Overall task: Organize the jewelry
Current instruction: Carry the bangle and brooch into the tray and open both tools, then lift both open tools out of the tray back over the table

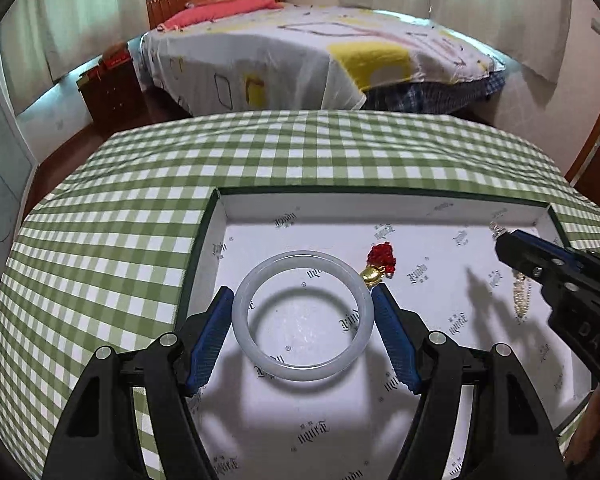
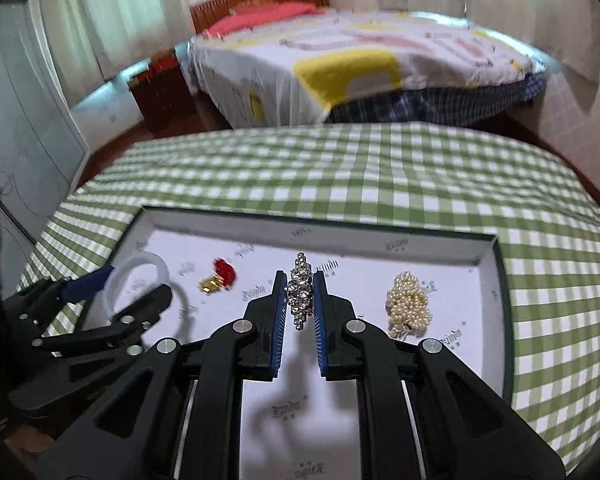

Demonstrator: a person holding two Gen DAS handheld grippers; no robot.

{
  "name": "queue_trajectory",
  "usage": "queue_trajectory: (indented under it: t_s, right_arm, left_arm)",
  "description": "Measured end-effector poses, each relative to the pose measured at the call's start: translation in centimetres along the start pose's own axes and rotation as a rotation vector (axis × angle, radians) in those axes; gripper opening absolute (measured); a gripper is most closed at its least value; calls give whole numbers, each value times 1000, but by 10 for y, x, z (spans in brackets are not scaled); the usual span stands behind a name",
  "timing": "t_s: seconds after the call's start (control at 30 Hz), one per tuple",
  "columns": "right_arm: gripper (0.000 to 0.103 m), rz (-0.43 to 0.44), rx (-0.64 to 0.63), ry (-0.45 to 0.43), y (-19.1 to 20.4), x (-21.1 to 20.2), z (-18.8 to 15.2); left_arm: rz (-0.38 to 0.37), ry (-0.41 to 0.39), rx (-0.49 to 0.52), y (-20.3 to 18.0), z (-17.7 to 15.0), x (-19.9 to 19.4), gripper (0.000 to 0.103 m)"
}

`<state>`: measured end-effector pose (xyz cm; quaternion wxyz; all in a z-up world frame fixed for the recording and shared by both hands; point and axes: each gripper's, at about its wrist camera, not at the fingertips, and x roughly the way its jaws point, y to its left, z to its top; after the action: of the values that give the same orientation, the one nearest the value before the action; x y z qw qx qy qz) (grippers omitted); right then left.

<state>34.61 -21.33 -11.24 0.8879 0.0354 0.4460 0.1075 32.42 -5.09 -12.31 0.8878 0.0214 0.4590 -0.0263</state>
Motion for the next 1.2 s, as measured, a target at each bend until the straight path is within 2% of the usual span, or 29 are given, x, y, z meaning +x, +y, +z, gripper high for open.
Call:
queue_trajectory:
  t_s: [0.3,0.37,0.43,0.53,0.67,0.87,1.2]
  right_arm:
    - [16,-13,-22,84,0,21,-2]
    - [28,-13,-20,82,0,22,-2]
    - [32,-14,-20,79,0,24,-1]
    - [32,-14,-23,65,1,21,-1]
    - [32,-16,-23,19,1,10,0]
    - [33,-35,-36,-55,5,-13,-4]
    - [33,-37,-24,-163,7,-58,-23]
  left_arm:
    - [-12,70,22,-2,0,17,69]
    - [-11,77,29,-4,0,19,69]
    - [-4,72,44,-6,0,18,69]
    - [32,-1,84,-13,2,11,74]
    - [52,-68,117,-17,1,-1,74]
    - [12,-126,63,-10,1,-16,74]
    - [-12,-224,47,-10,-11,-47,74]
